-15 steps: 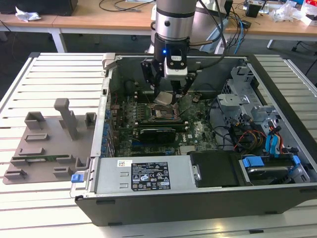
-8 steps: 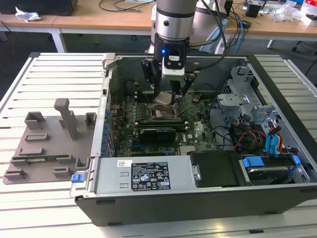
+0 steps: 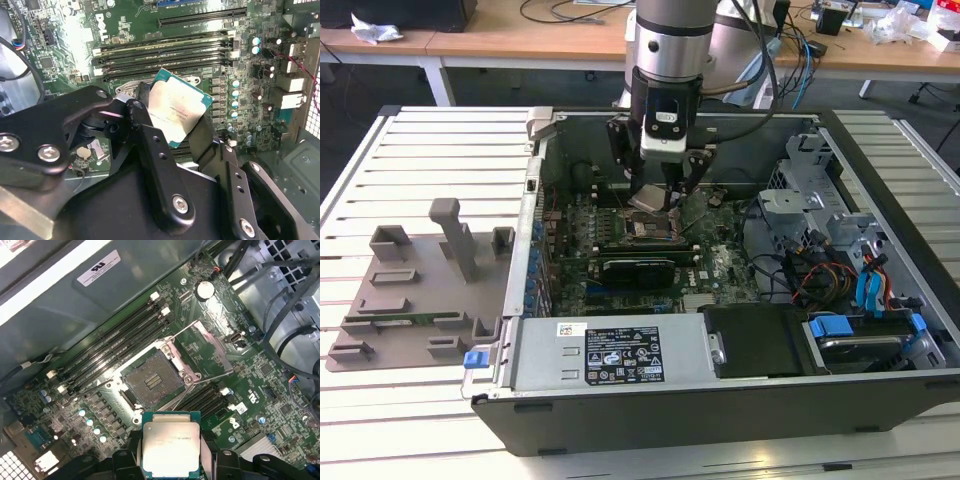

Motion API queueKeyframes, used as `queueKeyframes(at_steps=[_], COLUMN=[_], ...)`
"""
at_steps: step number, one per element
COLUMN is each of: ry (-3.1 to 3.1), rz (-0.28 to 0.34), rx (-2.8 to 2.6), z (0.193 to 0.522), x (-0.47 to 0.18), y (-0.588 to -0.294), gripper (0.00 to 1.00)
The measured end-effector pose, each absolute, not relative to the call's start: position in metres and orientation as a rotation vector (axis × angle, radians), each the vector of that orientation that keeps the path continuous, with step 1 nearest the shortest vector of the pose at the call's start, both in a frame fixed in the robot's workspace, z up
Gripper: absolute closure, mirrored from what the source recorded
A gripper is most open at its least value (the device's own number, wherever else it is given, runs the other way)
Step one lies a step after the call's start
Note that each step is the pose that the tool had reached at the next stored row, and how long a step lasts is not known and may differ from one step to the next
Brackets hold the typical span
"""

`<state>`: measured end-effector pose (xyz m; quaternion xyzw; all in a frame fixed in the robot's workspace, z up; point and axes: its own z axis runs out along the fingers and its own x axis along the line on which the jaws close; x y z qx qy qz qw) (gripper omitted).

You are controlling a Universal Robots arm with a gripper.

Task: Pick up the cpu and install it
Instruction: 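Place the cpu into insertion slot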

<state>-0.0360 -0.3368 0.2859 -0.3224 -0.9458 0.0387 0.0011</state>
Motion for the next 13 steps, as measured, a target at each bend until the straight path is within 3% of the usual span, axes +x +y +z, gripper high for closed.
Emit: queueKeyframes(at_steps=[13], ry=[-2.885], rz=[0.121], rx=[-1.218], z=[0.2856], x=[-0.0360], y=[-0.3368], gripper=[0.45])
